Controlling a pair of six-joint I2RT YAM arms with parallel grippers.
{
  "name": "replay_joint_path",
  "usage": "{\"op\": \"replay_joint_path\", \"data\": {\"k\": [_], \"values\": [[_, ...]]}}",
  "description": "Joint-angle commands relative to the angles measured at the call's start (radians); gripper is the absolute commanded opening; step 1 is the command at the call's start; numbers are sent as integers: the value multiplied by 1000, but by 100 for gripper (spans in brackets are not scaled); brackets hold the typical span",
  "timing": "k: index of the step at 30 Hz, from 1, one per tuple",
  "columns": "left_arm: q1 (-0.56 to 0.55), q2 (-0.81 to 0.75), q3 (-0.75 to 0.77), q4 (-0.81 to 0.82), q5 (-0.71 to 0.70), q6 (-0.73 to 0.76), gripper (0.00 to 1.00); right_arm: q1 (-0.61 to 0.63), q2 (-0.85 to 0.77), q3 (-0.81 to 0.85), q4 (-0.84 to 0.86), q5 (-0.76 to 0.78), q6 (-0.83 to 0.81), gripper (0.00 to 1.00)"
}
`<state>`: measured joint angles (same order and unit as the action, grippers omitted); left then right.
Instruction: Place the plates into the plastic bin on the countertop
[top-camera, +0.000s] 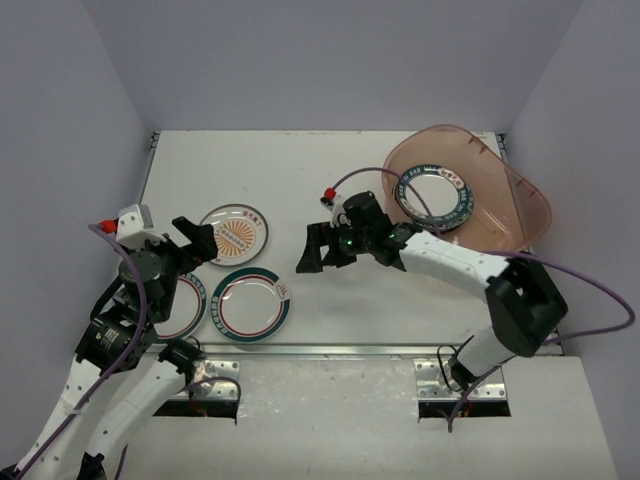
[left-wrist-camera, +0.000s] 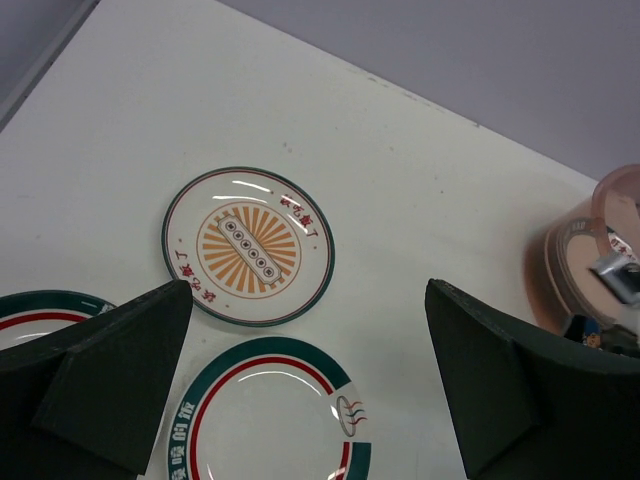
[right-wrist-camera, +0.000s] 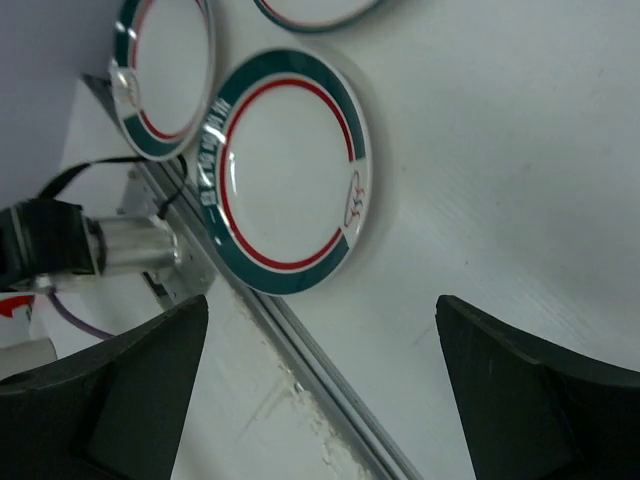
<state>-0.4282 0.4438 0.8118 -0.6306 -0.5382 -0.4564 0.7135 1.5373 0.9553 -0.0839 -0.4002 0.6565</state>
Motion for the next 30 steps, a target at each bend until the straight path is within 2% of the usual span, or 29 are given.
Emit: {"op": "replay_joint_path", "data": {"k": [1,10,14,17,21,25,28,30], "values": [[9,2,-3,36,11,4,100,71,157,33,131,-49,49,92],[8,-23,-19,60,81,21,100,127,450,114,241,-61,141,76],[9,-44,-20,62,92,26,100,127,525,105,317,-38,208,64],[9,-69,-29,80,111,34,100,124,575,118,348,-37,231,45],[8,-88,-31,83,120,39,100,104,590,95,370,-36,261,0],[6,-98,-32,84,122,41,100,92,461,-21,399,12,259,0],[6,-102,-34,88,125,41,100,82,290,-59,394,-34,244,0],[7,-101,-34,89,126,41,100,64,157,-50,331,-54,215,0]]}}
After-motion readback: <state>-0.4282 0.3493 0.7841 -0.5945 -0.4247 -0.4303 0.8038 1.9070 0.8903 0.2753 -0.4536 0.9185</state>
